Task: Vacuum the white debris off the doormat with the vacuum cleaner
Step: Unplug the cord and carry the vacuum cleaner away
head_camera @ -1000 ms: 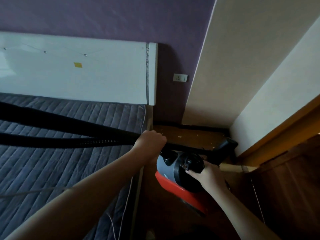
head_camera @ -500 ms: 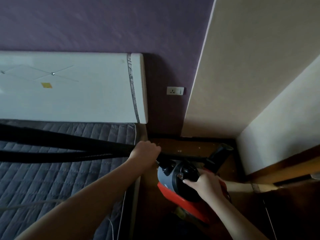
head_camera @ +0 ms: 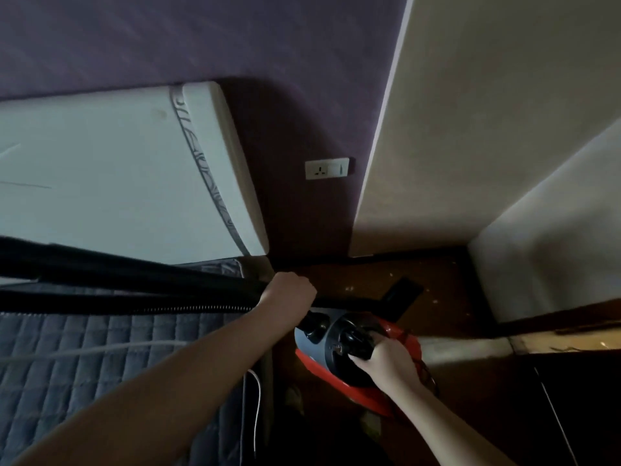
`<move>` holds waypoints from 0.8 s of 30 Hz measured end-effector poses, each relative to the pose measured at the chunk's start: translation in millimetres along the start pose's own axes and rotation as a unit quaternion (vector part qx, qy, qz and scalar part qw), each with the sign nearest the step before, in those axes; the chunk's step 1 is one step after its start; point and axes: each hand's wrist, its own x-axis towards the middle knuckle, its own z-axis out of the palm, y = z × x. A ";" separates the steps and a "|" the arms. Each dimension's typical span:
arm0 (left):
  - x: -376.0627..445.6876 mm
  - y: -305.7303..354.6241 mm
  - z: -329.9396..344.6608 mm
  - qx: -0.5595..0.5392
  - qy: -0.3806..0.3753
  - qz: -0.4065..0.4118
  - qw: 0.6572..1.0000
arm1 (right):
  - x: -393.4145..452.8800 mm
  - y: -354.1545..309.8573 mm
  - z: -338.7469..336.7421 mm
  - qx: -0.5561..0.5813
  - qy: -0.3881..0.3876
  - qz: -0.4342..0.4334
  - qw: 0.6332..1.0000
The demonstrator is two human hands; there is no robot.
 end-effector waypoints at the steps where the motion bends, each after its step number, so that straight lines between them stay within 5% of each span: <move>1: 14.6 -2.9 2.2 0.001 -0.007 0.006 1.000 | 8.3 3.4 8.2 0.010 -0.001 0.013 1.000; 16: 187.8 39.6 104.6 0.108 -0.056 0.126 0.985 | 116.1 63.7 174.0 0.085 -0.020 0.147 0.985; 24: 251.3 62.2 149.9 0.200 -0.059 0.191 0.959 | 169.9 102.8 239.0 0.075 -0.028 0.137 0.987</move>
